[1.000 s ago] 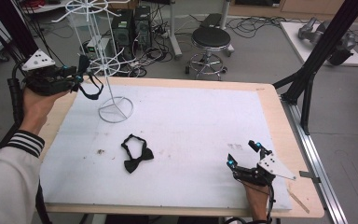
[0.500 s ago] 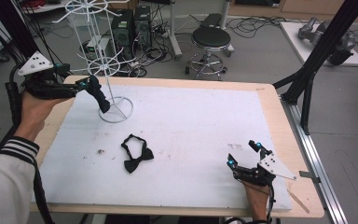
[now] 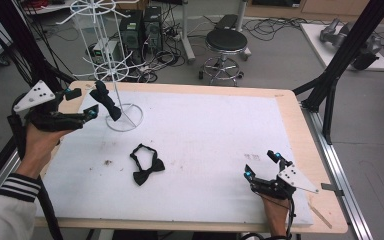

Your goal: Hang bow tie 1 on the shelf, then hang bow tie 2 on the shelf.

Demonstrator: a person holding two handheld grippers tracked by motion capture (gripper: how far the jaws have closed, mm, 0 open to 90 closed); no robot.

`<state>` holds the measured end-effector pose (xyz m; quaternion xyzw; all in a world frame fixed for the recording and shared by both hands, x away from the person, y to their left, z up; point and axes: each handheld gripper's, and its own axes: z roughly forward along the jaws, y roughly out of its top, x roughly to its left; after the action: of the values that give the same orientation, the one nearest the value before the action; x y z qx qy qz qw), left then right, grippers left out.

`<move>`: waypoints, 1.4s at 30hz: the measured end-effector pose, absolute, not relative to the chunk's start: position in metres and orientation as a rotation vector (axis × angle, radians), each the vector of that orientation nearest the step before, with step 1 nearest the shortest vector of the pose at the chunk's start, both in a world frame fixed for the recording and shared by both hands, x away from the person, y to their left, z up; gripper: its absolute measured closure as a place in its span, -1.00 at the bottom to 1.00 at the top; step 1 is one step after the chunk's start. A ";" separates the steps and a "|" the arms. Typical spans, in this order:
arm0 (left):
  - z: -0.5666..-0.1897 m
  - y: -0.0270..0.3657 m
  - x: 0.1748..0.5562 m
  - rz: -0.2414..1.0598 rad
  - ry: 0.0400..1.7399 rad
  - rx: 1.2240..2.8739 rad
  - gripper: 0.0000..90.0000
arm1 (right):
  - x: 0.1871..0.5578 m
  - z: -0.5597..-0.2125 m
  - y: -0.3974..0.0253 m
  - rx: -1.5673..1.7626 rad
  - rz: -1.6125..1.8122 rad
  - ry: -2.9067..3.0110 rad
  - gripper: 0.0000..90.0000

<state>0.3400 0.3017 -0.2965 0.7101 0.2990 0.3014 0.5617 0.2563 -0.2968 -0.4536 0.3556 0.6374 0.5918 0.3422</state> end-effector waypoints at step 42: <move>-0.365 0.298 0.303 0.692 0.700 1.645 -0.58 | 0.256 -0.454 -0.297 0.922 1.539 1.655 -0.85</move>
<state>0.3030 0.2981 -0.3651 0.7024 0.2987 0.2953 0.5746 0.2565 -0.2975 -0.4537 0.3548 0.6370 0.5920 0.3433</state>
